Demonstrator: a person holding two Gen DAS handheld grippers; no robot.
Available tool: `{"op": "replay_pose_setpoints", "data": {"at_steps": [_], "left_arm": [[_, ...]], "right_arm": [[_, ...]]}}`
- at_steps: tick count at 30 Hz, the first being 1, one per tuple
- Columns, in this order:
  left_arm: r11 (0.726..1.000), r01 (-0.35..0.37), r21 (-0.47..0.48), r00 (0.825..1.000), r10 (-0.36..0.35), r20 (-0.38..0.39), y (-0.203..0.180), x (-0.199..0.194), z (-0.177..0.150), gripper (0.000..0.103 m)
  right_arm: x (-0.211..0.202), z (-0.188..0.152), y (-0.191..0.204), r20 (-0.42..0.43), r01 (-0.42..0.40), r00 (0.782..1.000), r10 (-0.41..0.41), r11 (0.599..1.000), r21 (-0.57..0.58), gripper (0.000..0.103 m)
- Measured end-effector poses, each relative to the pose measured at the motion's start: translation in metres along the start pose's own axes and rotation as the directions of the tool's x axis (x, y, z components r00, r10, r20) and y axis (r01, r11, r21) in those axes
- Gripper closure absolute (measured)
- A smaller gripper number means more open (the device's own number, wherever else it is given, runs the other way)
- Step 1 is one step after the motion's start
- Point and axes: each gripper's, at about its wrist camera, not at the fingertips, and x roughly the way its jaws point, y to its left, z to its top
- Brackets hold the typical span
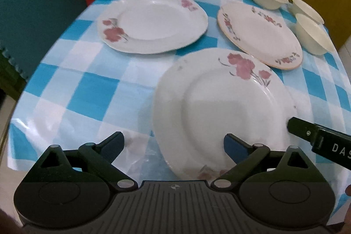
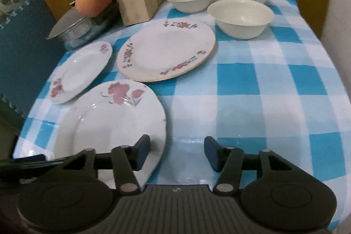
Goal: Organize plates and bowls
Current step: 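Move the right gripper toward the multicolour floral-rimmed plate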
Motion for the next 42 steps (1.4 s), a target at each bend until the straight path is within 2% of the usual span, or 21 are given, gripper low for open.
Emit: {"op": "replay_pose_setpoints", "data": {"at_steps": [6,9,11,13,14,18,21,24,30,33,37,40,42], "left_arm": [[0.999,0.026,0.037,1.0,-0.026,-0.003,-0.01,0.008,0.014,0.004],[0.997,0.054,0.06,0.998,-0.053,-0.016,-0.016,0.015,0.018,0.0],[0.995,0.062,0.078,0.998,-0.061,-0.011,-0.022,0.018,0.021,0.0],[0.996,0.057,0.067,0.998,-0.057,-0.011,-0.025,0.019,0.023,0.0],[0.996,0.058,0.066,0.998,-0.057,-0.013,-0.025,0.019,0.023,0.0],[0.994,0.07,0.082,0.997,-0.068,-0.019,-0.028,0.017,0.021,0.0],[0.993,0.084,0.082,0.996,-0.083,-0.016,-0.026,0.014,0.019,0.004],[0.99,0.117,0.073,0.993,-0.116,-0.022,-0.026,0.012,0.018,0.005],[0.979,0.132,0.154,0.991,-0.129,-0.029,-0.04,0.009,0.01,0.006],[0.982,0.131,0.139,0.991,-0.128,-0.028,-0.036,0.009,0.011,0.007],[0.987,0.097,0.125,0.995,-0.095,-0.017,-0.029,0.008,0.013,0.009],[0.987,0.124,0.104,0.992,-0.123,-0.011,-0.023,0.006,0.015,0.01],[0.984,0.139,0.113,0.99,-0.139,-0.01,-0.024,0.006,0.016,0.012]], "right_arm": [[0.007,0.012,0.001,-0.036,-0.044,0.998,0.044,0.999,-0.008,0.061],[0.008,0.015,-0.001,-0.045,-0.066,0.997,0.065,0.998,-0.024,0.063],[0.007,0.015,-0.006,-0.047,-0.084,0.995,0.084,0.996,-0.011,0.068],[0.009,0.015,-0.012,-0.074,-0.179,0.981,0.18,0.984,0.022,0.087],[0.009,0.015,-0.013,-0.078,-0.178,0.98,0.181,0.983,0.047,0.088],[0.008,0.018,-0.011,-0.081,-0.155,0.984,0.158,0.987,0.034,0.088],[0.004,0.017,-0.01,-0.073,-0.141,0.987,0.142,0.99,0.02,0.088],[-0.003,0.016,-0.012,-0.057,-0.129,0.99,0.129,0.992,-0.005,0.088],[-0.008,0.013,-0.023,-0.07,-0.103,0.992,0.102,0.995,-0.009,0.088],[-0.007,0.013,-0.02,-0.06,-0.106,0.993,0.104,0.994,-0.035,0.088],[-0.001,0.014,-0.012,-0.09,-0.129,0.988,0.123,0.99,-0.063,0.088],[-0.004,0.019,-0.012,-0.069,-0.139,0.989,0.134,0.987,-0.085,0.088],[0.0,0.025,-0.014,-0.063,-0.11,0.992,0.105,0.99,-0.093,0.089]]}}
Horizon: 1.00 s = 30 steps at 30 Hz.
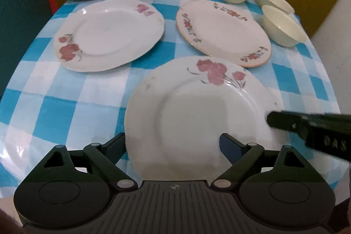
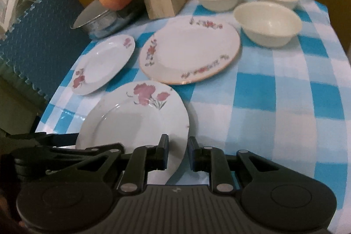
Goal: Organize plates and bowls
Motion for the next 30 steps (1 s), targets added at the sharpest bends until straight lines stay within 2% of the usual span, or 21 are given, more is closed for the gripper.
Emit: {"op": "replay_pose_setpoints", "data": {"at_steps": [4,9,13,17,20,22,27,30], "left_arm": [[1.0,0.011,0.013,0.999,-0.012,0.045,0.0,-0.007,0.004,0.011],[0.998,0.013,-0.056,0.994,-0.007,0.111,0.011,-0.019,0.017,0.009],[0.999,-0.004,-0.051,0.987,0.012,0.16,0.006,-0.02,0.041,0.006],[0.999,-0.019,-0.043,0.977,0.027,0.211,0.002,-0.01,0.078,0.004],[0.997,0.053,-0.055,0.98,-0.041,0.195,0.003,0.007,0.106,0.007],[0.996,0.07,-0.061,0.98,-0.057,0.189,0.001,0.019,0.121,0.007],[1.0,-0.01,0.002,0.977,0.01,0.214,-0.012,0.04,0.139,0.007],[1.0,0.0,0.009,0.981,-0.002,0.194,-0.013,0.055,0.148,0.006]], "right_arm": [[-0.006,0.012,-0.009,0.048,0.028,0.998,-0.029,0.999,0.027,0.089],[-0.005,0.022,-0.022,0.034,0.045,0.998,-0.048,0.996,0.081,0.089],[0.008,0.036,-0.031,0.0,0.028,1.0,-0.028,0.988,0.154,0.088],[0.014,0.053,-0.037,0.042,0.044,0.998,-0.053,0.981,0.188,0.086],[0.019,0.062,-0.044,0.051,0.038,0.997,-0.052,0.97,0.241,0.084],[0.023,0.065,-0.047,0.049,0.03,0.998,-0.045,0.962,0.27,0.084],[0.03,0.073,-0.049,0.056,0.053,0.996,-0.071,0.961,0.273,0.082],[0.035,0.079,-0.052,0.053,0.056,0.996,-0.074,0.957,0.286,0.081]]}}
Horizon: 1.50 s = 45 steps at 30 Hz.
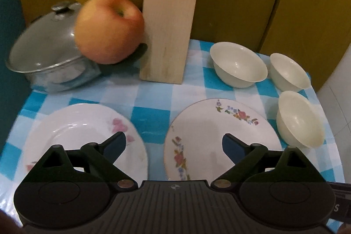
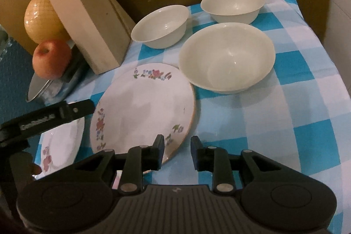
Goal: Organize plates and bowls
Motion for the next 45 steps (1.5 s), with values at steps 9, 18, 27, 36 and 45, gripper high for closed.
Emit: {"op": "replay_pose_setpoints", "data": {"at_steps": [9,18,27,36,45], "left_arm": [[0.999,0.042,0.019,0.998,-0.042,-0.04,-0.001,0.037,0.008,0.006],[0.988,0.108,0.114,0.99,-0.095,-0.108,-0.023,0.052,0.001,0.012],[0.993,0.068,0.096,0.993,-0.058,-0.103,-0.02,0.052,-0.001,0.014],[0.997,0.076,0.028,0.993,-0.073,-0.094,-0.001,0.051,0.006,0.016],[0.994,0.029,0.106,0.997,-0.021,-0.073,-0.011,0.057,0.003,0.01]], "right_arm": [[0.017,0.007,-0.008,-0.006,-0.029,1.0,0.029,0.998,0.058,0.081],[0.02,0.008,-0.014,-0.014,-0.066,0.998,0.067,0.993,0.102,0.079],[0.024,0.012,-0.004,0.011,-0.013,1.0,0.012,0.998,0.059,0.089],[0.036,0.02,-0.006,-0.008,-0.049,0.999,0.05,0.992,0.114,0.087],[0.038,0.019,-0.008,0.004,-0.079,0.997,0.079,0.991,0.104,0.082]]}}
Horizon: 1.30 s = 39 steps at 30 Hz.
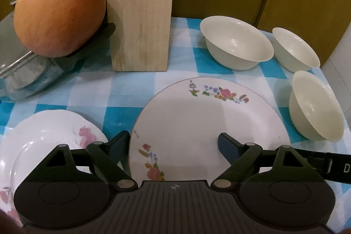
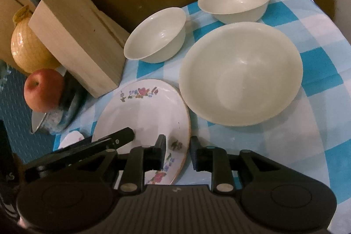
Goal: Organize plates and bowls
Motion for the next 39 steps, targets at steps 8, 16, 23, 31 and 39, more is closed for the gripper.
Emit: {"op": "replay_pose_setpoints", "data": {"at_steps": [8,16,23,31,39], "left_arm": [[0.999,0.004,0.035,0.999,-0.005,0.034,-0.006,0.001,-0.009,0.004],[1.0,-0.013,0.022,0.999,0.013,0.032,-0.007,-0.004,-0.009,0.013],[0.999,-0.033,0.027,0.999,0.032,0.043,-0.007,-0.011,-0.013,0.018],[0.998,-0.053,0.043,0.996,0.049,0.077,-0.011,-0.02,-0.015,0.018],[0.997,-0.059,0.052,0.994,0.053,0.098,-0.012,-0.026,-0.016,0.018]], "right_arm": [[0.001,-0.004,0.012,0.021,0.062,0.998,-0.06,0.991,-0.119,0.088],[0.003,-0.003,0.012,0.026,0.069,0.997,-0.067,0.991,-0.113,0.088],[-0.002,-0.006,0.013,0.041,0.072,0.997,-0.068,0.99,-0.12,0.088],[-0.01,-0.008,0.014,0.06,0.062,0.997,-0.055,0.99,-0.128,0.088],[-0.017,-0.009,0.017,0.074,0.057,0.996,-0.047,0.988,-0.144,0.088]]}}
